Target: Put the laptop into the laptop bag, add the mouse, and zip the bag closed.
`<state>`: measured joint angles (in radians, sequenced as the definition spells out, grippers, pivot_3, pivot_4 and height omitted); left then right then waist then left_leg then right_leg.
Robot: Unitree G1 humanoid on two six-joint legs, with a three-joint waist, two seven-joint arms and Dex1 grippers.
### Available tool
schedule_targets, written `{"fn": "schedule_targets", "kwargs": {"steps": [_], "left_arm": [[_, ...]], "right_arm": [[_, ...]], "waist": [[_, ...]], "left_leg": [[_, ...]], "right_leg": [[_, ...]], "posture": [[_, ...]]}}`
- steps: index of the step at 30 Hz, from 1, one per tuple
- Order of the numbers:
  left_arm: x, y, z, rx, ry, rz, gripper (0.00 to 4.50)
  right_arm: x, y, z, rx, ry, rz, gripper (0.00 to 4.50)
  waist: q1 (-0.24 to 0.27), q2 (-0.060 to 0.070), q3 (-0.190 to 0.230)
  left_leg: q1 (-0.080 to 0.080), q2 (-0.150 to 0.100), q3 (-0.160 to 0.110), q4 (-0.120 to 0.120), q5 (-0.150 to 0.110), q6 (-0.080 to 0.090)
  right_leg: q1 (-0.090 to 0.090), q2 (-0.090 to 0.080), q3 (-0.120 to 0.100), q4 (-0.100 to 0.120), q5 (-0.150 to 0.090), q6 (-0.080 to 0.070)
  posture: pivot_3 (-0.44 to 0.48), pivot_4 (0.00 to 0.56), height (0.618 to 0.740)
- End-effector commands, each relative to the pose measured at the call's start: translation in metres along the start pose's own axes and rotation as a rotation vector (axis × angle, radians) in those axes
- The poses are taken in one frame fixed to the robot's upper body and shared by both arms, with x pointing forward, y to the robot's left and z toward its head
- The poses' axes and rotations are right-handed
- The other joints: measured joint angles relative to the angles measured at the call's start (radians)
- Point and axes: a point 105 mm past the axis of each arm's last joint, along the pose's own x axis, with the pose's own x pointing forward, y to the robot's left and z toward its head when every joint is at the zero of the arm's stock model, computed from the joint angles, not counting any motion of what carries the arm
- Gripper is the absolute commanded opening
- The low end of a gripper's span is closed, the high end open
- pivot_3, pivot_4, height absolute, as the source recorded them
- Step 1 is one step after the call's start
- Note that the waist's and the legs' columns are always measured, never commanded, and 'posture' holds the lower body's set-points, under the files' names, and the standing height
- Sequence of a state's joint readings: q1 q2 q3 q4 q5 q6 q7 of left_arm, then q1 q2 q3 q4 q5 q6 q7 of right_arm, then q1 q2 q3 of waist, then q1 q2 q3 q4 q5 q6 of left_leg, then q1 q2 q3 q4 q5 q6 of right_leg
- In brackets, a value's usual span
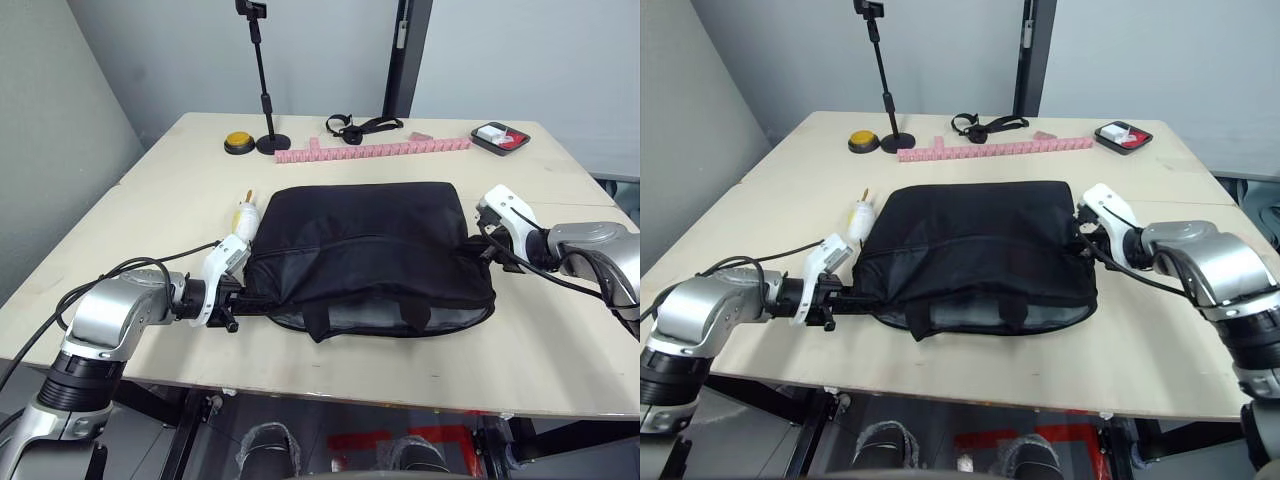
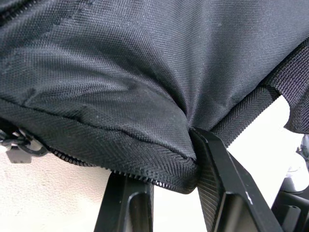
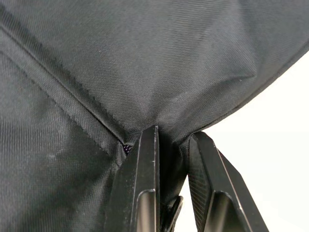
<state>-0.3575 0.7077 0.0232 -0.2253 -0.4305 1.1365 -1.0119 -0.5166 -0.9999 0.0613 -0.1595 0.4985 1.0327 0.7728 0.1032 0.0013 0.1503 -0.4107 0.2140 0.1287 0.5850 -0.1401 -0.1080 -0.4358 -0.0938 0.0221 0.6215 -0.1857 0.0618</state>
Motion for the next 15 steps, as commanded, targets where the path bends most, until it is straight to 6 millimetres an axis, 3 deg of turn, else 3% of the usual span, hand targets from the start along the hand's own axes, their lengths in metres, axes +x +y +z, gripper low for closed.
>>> {"fn": "schedule_targets", "kwargs": {"steps": [1, 7, 10, 15], "left_arm": [[0.006, -0.006, 0.016, 0.087, -0.042, -0.041, 1.16], [0.005, -0.019, 0.015, 0.114, -0.014, -0.118, 1.16], [0.003, -0.018, 0.017, 0.111, -0.014, -0.128, 1.16], [-0.002, -0.017, 0.033, 0.099, -0.067, -0.135, 2.61]], "right_arm": [[-0.003, 0.023, 0.015, -0.1, -0.064, 0.116, 0.79], [0.003, 0.012, 0.003, -0.093, -0.034, 0.062, 0.79], [0.006, 0.01, 0.011, -0.048, -0.073, 0.058, 0.79], [0.011, 0.003, 0.023, -0.019, -0.111, 0.029, 2.23]], "waist": [[0.0, 0.0, 0.0], [-0.003, 0.0, 0.0], [-0.006, 0.0, 0.0], [-0.01, 0.0, 0.0]], "left_leg": [[0.0, 0.0, 0.0, 0.0, 0.0, 0.0], [0.004, 0.0, 0.003, 0.001, 0.0, 0.0], [0.004, 0.0, 0.003, 0.001, 0.0, 0.0], [0.005, 0.0, 0.004, 0.003, 0.0, 0.0]], "right_leg": [[0.0, 0.0, 0.0, 0.0, 0.0, 0.0], [0.001, 0.0, 0.003, 0.003, 0.0, 0.0], [0.001, 0.0, 0.003, 0.003, 0.0, 0.0], [0.0, 0.0, 0.004, 0.007, 0.0, 0.0]], "posture": [[0.0, 0.15, 0.739], [0.0, 0.15, 0.739], [0.0, 0.15, 0.739], [0.0, 0.15, 0.739]]}}
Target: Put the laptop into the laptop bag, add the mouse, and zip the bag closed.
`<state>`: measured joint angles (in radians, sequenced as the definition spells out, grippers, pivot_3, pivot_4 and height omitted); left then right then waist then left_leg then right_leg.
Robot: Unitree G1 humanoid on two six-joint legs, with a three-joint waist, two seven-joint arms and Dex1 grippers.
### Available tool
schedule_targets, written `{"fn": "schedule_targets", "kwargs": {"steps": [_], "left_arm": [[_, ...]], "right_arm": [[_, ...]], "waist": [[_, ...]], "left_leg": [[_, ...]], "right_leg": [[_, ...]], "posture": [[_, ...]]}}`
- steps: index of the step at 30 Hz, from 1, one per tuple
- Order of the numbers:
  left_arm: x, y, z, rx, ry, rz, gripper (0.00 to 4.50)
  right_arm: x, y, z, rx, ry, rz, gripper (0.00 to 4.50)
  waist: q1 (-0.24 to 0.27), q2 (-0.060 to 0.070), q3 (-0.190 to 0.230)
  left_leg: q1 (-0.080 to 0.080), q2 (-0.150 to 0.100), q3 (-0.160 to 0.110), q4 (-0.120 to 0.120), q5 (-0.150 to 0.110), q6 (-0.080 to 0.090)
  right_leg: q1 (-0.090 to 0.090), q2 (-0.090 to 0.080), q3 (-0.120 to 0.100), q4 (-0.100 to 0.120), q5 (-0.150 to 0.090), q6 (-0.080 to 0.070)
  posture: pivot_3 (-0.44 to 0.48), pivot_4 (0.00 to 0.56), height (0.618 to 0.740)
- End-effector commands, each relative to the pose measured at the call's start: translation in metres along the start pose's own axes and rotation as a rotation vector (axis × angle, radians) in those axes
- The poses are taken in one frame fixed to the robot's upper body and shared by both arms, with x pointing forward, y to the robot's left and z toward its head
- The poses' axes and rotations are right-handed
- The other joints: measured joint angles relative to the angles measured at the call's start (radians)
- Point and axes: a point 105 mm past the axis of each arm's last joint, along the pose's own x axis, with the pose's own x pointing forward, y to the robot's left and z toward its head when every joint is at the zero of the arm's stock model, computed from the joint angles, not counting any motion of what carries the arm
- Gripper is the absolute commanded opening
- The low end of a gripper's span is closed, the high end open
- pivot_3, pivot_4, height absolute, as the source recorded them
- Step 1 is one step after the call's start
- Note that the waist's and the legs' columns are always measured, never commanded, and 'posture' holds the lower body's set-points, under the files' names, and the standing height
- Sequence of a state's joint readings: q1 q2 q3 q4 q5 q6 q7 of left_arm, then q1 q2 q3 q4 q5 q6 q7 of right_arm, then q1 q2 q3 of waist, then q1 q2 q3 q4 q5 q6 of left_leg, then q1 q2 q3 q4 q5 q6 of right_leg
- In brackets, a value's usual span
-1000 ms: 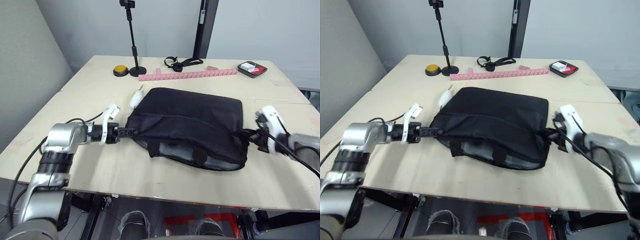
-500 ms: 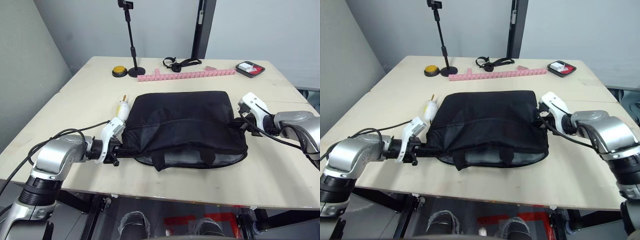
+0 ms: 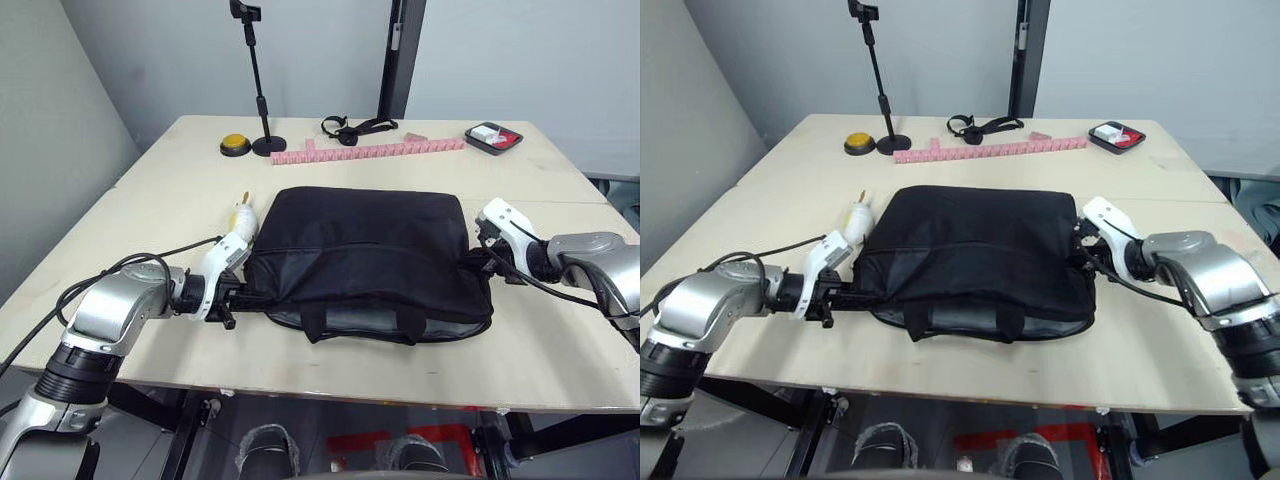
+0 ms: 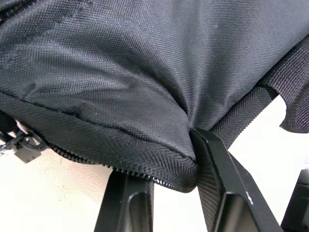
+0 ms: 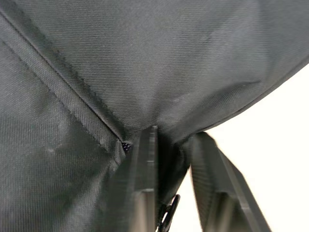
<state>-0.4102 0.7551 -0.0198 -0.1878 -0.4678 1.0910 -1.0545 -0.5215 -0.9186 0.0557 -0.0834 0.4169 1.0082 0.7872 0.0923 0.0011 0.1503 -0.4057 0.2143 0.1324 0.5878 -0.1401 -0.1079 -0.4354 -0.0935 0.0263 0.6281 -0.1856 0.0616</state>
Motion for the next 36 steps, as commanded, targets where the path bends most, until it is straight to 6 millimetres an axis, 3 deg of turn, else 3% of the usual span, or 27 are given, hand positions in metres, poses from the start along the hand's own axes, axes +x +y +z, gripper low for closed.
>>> {"fn": "schedule_targets", "kwargs": {"steps": [1, 5, 7, 14, 17, 22, 27, 32, 36], "left_arm": [[0.001, -0.013, 0.026, 0.044, -0.081, -0.076, 3.04], [-0.009, -0.01, 0.025, 0.053, -0.069, -0.079, 4.43], [-0.019, -0.004, 0.023, 0.059, -0.056, -0.053, 4.43], [-0.063, -0.008, 0.018, 0.119, -0.022, -0.099, 4.43], [-0.087, -0.007, 0.027, 0.17, -0.063, -0.107, 4.43], [-0.118, -0.014, 0.062, 0.251, -0.237, -0.152, 4.43], [-0.14, -0.016, 0.075, 0.308, -0.3, -0.148, 4.43], [-0.167, -0.006, 0.072, 0.35, -0.308, -0.075, 4.43], [-0.176, 0.007, 0.065, 0.351, -0.301, -0.017, 4.43]], "right_arm": [[-0.001, 0.011, 0.032, -0.074, -0.107, 0.047, 2.63], [-0.002, 0.009, 0.039, -0.082, -0.117, 0.042, 4.03], [-0.009, 0.008, 0.042, -0.104, -0.121, 0.044, 4.47], [-0.05, -0.015, 0.057, -0.157, -0.16, -0.033, 4.47], [-0.073, -0.005, 0.068, -0.171, -0.231, 0.044, 4.47], [-0.102, 0.027, 0.07, -0.234, -0.346, 0.196, 4.47], [-0.117, 0.042, 0.058, -0.259, -0.388, 0.242, 4.47], [-0.128, 0.023, 0.038, -0.176, -0.384, 0.162, 4.47], [-0.129, 0.017, 0.03, -0.145, -0.376, 0.137, 4.47]], "waist": [[0.001, 0.0, 0.0], [0.001, 0.0, 0.0], [0.001, 0.0, 0.0], [0.005, 0.0, 0.0], [0.008, 0.0, 0.0], [0.014, 0.0, 0.0], [0.013, 0.0, 0.0], [0.012, -0.001, 0.0], [0.013, -0.001, 0.0]], "left_leg": [[0.0, 0.0, 0.0, 0.0, 0.0, 0.0], [0.0, 0.0, 0.0, 0.001, 0.0, 0.0], [0.0, 0.0, 0.0, 0.001, 0.0, 0.0], [-0.001, 0.0, 0.0, 0.0, 0.0, -0.001], [0.0, 0.0, 0.0, -0.001, -0.001, -0.001], [0.001, 0.001, 0.0, -0.001, -0.001, -0.001], [0.001, 0.001, 0.001, 0.0, -0.001, 0.0], [0.001, 0.001, 0.001, 0.001, -0.001, 0.0], [0.001, 0.001, 0.001, 0.0, -0.001, 0.0]], "right_leg": [[0.0, 0.0, 0.0, 0.0, 0.0, 0.0], [0.0, 0.0, 0.0, 0.001, 0.0, 0.0], [0.0, 0.0, 0.0, 0.001, 0.0, 0.0], [-0.001, 0.0, 0.0, 0.0, 0.0, 0.0], [0.0, 0.0, 0.0, -0.002, 0.0, 0.0], [0.001, 0.0, 0.0, -0.002, 0.0, 0.0], [0.001, 0.0, 0.0, 0.0, 0.0, -0.001], [0.0, 0.0, 0.001, 0.0, 0.0, 0.0], [0.0, 0.0, 0.0, 0.0, -0.001, 0.0]], "posture": [[0.0, 0.15, 0.739], [0.0, 0.15, 0.739], [0.0, 0.15, 0.739], [0.0, 0.15, 0.739], [0.0, 0.15, 0.739], [0.0, 0.15, 0.739], [0.0, 0.15, 0.739], [0.0, 0.15, 0.739], [0.0, 0.15, 0.739]]}}
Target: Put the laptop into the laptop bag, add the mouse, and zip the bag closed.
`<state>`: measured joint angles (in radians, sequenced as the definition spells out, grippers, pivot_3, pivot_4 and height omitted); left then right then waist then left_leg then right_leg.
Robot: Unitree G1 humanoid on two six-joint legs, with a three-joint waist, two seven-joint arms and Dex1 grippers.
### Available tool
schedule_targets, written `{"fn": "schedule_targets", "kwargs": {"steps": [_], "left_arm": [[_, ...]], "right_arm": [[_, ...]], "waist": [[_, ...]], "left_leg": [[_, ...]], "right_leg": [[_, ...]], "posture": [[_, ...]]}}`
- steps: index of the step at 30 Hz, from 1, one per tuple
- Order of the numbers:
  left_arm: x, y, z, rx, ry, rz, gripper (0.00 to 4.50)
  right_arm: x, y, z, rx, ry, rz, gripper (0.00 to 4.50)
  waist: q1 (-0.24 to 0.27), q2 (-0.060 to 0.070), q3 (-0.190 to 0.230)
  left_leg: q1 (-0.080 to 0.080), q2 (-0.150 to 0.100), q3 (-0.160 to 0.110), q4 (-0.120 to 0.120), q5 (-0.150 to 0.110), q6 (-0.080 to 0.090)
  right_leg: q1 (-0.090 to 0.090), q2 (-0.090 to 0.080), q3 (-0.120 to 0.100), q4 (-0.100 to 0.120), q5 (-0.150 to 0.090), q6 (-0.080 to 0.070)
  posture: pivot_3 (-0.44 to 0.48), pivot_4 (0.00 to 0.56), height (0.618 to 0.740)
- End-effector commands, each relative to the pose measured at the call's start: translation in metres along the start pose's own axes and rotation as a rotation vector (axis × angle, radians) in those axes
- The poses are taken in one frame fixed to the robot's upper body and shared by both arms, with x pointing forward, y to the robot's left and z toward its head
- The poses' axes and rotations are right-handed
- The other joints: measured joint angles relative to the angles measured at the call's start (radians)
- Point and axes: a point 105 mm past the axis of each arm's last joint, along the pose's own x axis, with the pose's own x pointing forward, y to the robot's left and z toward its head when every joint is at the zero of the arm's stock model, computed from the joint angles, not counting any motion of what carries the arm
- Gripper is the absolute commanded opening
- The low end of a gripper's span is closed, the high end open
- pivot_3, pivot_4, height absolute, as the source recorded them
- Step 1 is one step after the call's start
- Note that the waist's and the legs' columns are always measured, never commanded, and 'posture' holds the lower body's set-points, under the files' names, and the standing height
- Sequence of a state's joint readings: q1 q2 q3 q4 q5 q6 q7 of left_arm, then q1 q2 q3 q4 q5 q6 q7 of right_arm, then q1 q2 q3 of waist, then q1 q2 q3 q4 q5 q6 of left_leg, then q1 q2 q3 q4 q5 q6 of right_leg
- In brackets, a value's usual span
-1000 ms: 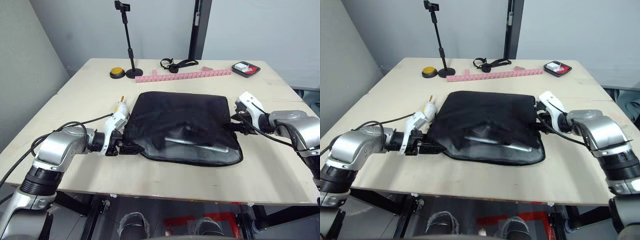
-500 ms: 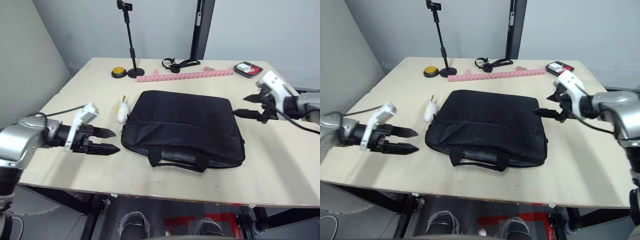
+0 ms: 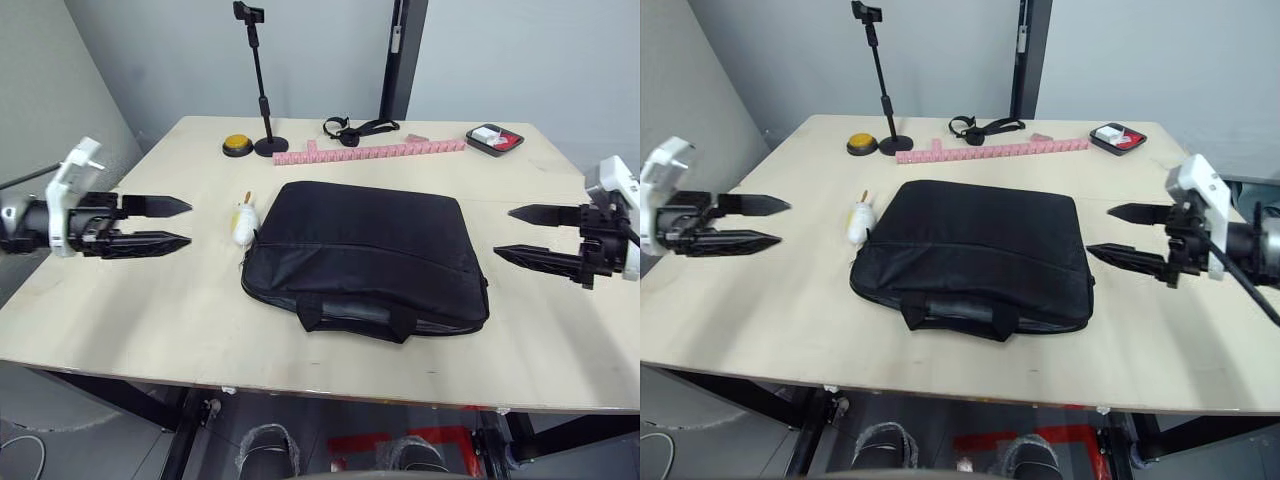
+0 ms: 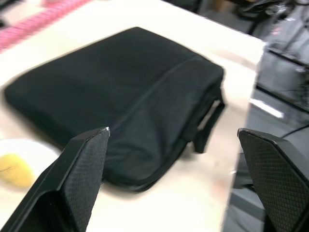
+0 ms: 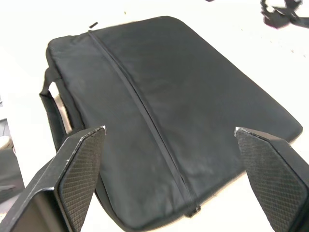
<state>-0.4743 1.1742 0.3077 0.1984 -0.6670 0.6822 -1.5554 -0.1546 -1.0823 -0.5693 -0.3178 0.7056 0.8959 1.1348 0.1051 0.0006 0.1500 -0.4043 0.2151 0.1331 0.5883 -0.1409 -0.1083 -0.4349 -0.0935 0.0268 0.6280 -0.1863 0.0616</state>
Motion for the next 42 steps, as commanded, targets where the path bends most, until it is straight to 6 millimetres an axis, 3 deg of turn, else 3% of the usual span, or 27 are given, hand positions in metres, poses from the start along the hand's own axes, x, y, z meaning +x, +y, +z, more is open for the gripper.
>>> {"fn": "schedule_targets", "kwargs": {"steps": [1, 11, 12, 20, 23, 24, 27, 32, 36, 42], "left_arm": [[-0.013, 0.001, 0.003, 0.055, 0.008, 0.017, 4.43], [0.016, -0.023, -0.001, 0.089, -0.008, -0.129, 4.43], [0.02, -0.027, -0.003, 0.102, 0.002, -0.156, 4.43], [0.056, -0.066, 0.003, 0.198, 0.002, -0.399, 4.43], [0.066, -0.076, 0.005, 0.217, -0.008, -0.473, 4.43], [0.069, -0.078, 0.005, 0.22, -0.014, -0.494, 4.43], [0.077, -0.083, 0.005, 0.222, -0.02, -0.55, 4.43], [0.086, -0.081, 0.004, 0.214, -0.012, -0.569, 4.43], [0.087, -0.076, 0.003, 0.189, -0.011, -0.551, 4.43], [0.088, -0.073, 0.003, 0.187, -0.017, -0.533, 4.43]], "right_arm": [[-0.008, -0.004, 0.009, -0.036, -0.035, -0.033, 4.47], [0.014, 0.012, 0.0, -0.015, -0.004, 0.08, 4.47], [0.015, 0.014, 0.0, -0.004, -0.012, 0.092, 3.95], [0.027, 0.039, -0.023, 0.035, 0.098, 0.207, 1.23], [0.039, 0.052, -0.046, 0.042, 0.196, 0.246, 0.16], [0.044, 0.055, -0.055, 0.039, 0.225, 0.25, 0.02], [0.064, 0.055, -0.075, 0.037, 0.27, 0.215, 0.02], [0.085, 0.069, -0.09, 0.008, 0.308, 0.241, 0.02], [0.102, 0.074, -0.091, -0.023, 0.284, 0.224, 0.02], [0.117, 0.099, -0.08, -0.016, 0.229, 0.328, 0.02]], "waist": [[-0.001, 0.0, 0.0], [-0.001, 0.0, 0.0], [-0.001, 0.0, 0.0], [0.002, -0.001, 0.0], [0.0, -0.001, 0.0], [0.0, -0.001, 0.0], [-0.003, 0.0, -0.001], [-0.007, 0.0, -0.001], [-0.009, 0.0, -0.001], [-0.01, 0.0, -0.001]], "left_leg": [[0.0, 0.0, 0.0, 0.0, 0.0, 0.0], [0.0, 0.0, 0.0, 0.0, 0.0, 0.0], [0.0, 0.0, 0.0, 0.0, 0.0, 0.0], [0.0, 0.0, 0.0, 0.0, 0.0, 0.0], [0.0, 0.0, 0.0, 0.0, 0.0, 0.0], [0.0, 0.0, 0.0, 0.0, 0.0, 0.0], [0.0, 0.0, 0.0, 0.001, 0.0, 0.0], [0.0, 0.0, 0.0, 0.001, 0.0, 0.0], [0.0, 0.0, 0.0, 0.001, 0.0, 0.0], [0.0, 0.0, 0.0, 0.001, 0.0, 0.0]], "right_leg": [[0.0, 0.0, 0.0, 0.0, 0.0, 0.0], [0.0, 0.0, 0.0, 0.0, 0.0, 0.0], [0.0, 0.0, 0.0, 0.0, 0.0, 0.0], [0.0, 0.0, -0.001, 0.0, 0.0, 0.0], [0.0, 0.0, 0.0, 0.001, 0.0, 0.0], [0.0, 0.0, 0.0, 0.001, 0.0, 0.0], [0.0, 0.0, 0.0, 0.001, 0.0, 0.0], [0.0, 0.0, 0.001, 0.002, 0.0, 0.0], [0.0, 0.0, 0.001, 0.002, 0.0, 0.0], [0.0, 0.0, 0.001, 0.002, 0.0, 0.0]], "posture": [[0.0, 0.15, 0.739], [0.0, 0.15, 0.739], [0.0, 0.15, 0.739], [0.0, 0.15, 0.739], [0.0, 0.15, 0.739], [0.0, 0.15, 0.739], [0.0, 0.15, 0.739], [0.0, 0.15, 0.739], [0.0, 0.15, 0.739], [0.0, 0.15, 0.739]]}}
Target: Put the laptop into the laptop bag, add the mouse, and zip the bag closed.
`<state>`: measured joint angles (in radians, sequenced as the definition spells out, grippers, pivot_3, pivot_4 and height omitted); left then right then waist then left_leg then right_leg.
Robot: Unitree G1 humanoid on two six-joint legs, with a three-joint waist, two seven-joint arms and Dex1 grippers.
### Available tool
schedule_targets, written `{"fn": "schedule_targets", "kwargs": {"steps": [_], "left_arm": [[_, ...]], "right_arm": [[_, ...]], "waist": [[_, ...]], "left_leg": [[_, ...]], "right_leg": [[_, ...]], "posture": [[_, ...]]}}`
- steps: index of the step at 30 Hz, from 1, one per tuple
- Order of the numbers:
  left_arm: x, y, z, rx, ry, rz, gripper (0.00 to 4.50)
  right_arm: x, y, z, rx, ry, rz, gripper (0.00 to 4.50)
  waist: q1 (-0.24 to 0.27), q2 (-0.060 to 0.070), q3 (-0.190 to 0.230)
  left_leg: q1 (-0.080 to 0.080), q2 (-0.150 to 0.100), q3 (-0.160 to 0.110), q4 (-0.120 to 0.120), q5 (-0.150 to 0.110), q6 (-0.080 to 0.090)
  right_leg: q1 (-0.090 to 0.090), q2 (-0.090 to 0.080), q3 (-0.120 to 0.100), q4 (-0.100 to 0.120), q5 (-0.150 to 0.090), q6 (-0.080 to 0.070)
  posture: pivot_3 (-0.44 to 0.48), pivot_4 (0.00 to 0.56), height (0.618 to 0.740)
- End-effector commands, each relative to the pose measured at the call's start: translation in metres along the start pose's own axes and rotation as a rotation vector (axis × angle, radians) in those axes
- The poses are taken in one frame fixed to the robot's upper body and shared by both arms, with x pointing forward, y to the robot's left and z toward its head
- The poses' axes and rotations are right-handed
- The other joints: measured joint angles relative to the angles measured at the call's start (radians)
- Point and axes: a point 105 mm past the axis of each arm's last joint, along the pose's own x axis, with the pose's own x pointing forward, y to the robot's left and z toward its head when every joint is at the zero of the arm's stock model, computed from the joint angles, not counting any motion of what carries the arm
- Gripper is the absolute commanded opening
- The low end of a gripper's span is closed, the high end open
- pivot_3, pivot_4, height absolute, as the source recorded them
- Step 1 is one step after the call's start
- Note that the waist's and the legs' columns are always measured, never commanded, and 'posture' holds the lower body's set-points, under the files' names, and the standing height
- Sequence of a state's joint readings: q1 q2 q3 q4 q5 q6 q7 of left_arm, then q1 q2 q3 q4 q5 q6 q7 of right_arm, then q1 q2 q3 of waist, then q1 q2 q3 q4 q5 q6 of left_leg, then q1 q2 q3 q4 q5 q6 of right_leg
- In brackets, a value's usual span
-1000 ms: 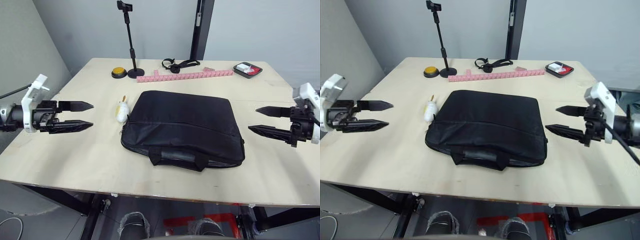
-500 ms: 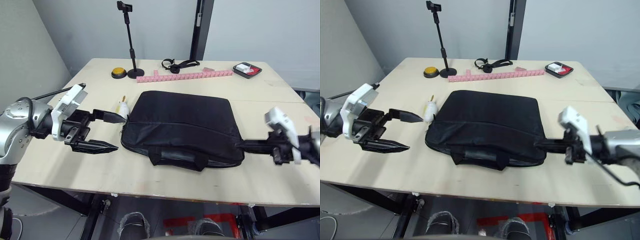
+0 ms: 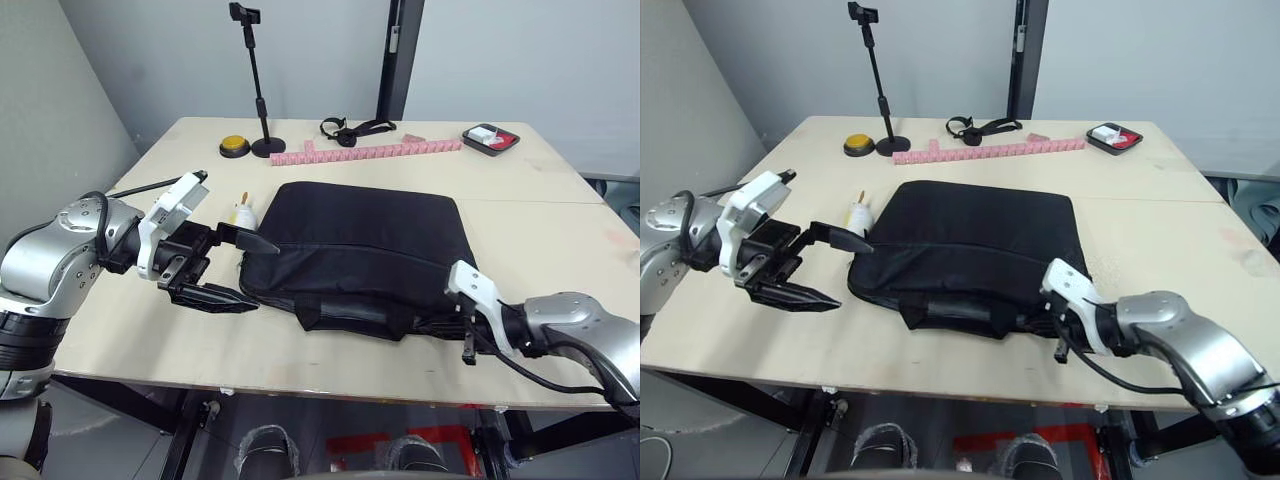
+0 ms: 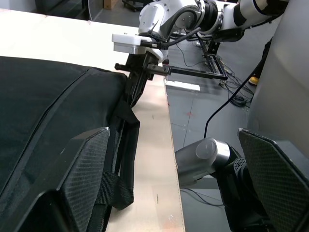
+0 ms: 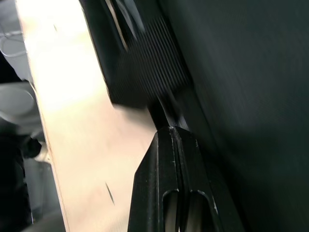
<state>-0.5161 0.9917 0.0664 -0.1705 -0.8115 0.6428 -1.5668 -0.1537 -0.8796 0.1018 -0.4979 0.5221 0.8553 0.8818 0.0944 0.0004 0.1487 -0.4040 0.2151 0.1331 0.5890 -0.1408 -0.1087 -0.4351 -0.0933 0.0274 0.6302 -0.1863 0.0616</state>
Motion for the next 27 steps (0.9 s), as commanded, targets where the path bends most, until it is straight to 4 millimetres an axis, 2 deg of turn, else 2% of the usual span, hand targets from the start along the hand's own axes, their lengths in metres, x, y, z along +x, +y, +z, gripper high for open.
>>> {"fn": "schedule_targets", "kwargs": {"steps": [1, 6, 9, 11, 16, 21, 27], "left_arm": [[-0.002, 0.0, 0.005, 0.027, 0.0, 0.003, 4.43], [-0.002, 0.001, 0.006, 0.023, -0.008, 0.01, 4.43], [-0.004, 0.004, 0.009, 0.025, -0.012, 0.038, 4.43], [-0.005, 0.006, 0.009, 0.026, -0.012, 0.05, 4.43], [-0.005, 0.007, 0.01, 0.02, -0.022, 0.058, 4.43], [-0.006, 0.009, 0.011, 0.014, -0.033, 0.073, 4.43], [-0.011, 0.009, 0.011, 0.012, -0.035, 0.107, 4.43]], "right_arm": [[0.007, 0.012, 0.016, -0.053, -0.04, 0.046, 0.02], [0.008, 0.012, 0.026, -0.049, -0.077, 0.06, 0.02], [0.004, 0.023, 0.038, -0.074, -0.11, 0.133, 0.02], [0.004, 0.021, 0.045, -0.08, -0.134, 0.138, 0.02], [0.009, 0.019, 0.075, -0.115, -0.22, 0.176, 0.02], [0.018, 0.007, 0.088, -0.145, -0.22, 0.15, 0.02], [0.041, -0.02, 0.092, -0.203, -0.159, 0.039, 0.02]], "waist": [[0.0, 0.0, 0.0], [0.0, 0.0, 0.0], [0.0, 0.0, 0.0], [0.0, 0.0, 0.0], [-0.005, 0.0, 0.0], [-0.002, 0.0, 0.0], [-0.003, 0.0, 0.0]], "left_leg": [[0.0, 0.0, 0.0, 0.0, 0.0, 0.0], [0.0, 0.0, 0.0, 0.0, 0.0, 0.0], [0.0, 0.0, 0.0, 0.0, 0.0, 0.0], [0.0, 0.0, 0.0, 0.0, 0.0, 0.0], [0.001, 0.0, 0.0, 0.001, 0.0, 0.0], [0.001, 0.0, 0.0, 0.002, 0.0, -0.001], [0.001, 0.0, -0.001, 0.002, 0.0, -0.001]], "right_leg": [[0.0, 0.0, 0.0, 0.0, 0.0, 0.0], [0.0, 0.0, 0.0, 0.0, 0.0, 0.0], [0.0, 0.0, 0.0, 0.001, 0.0, 0.0], [0.0, 0.0, 0.0, 0.001, 0.0, 0.0], [0.0, 0.0, 0.0, 0.003, 0.0, 0.0], [0.0, 0.0, 0.0, 0.003, 0.0, 0.0], [0.0, 0.0, 0.0, 0.004, 0.0, 0.0]], "posture": [[0.0, 0.15, 0.739], [0.0, 0.15, 0.739], [0.0, 0.15, 0.739], [0.0, 0.15, 0.739], [0.0, 0.15, 0.739], [0.0, 0.15, 0.739], [0.0, 0.15, 0.739]]}}
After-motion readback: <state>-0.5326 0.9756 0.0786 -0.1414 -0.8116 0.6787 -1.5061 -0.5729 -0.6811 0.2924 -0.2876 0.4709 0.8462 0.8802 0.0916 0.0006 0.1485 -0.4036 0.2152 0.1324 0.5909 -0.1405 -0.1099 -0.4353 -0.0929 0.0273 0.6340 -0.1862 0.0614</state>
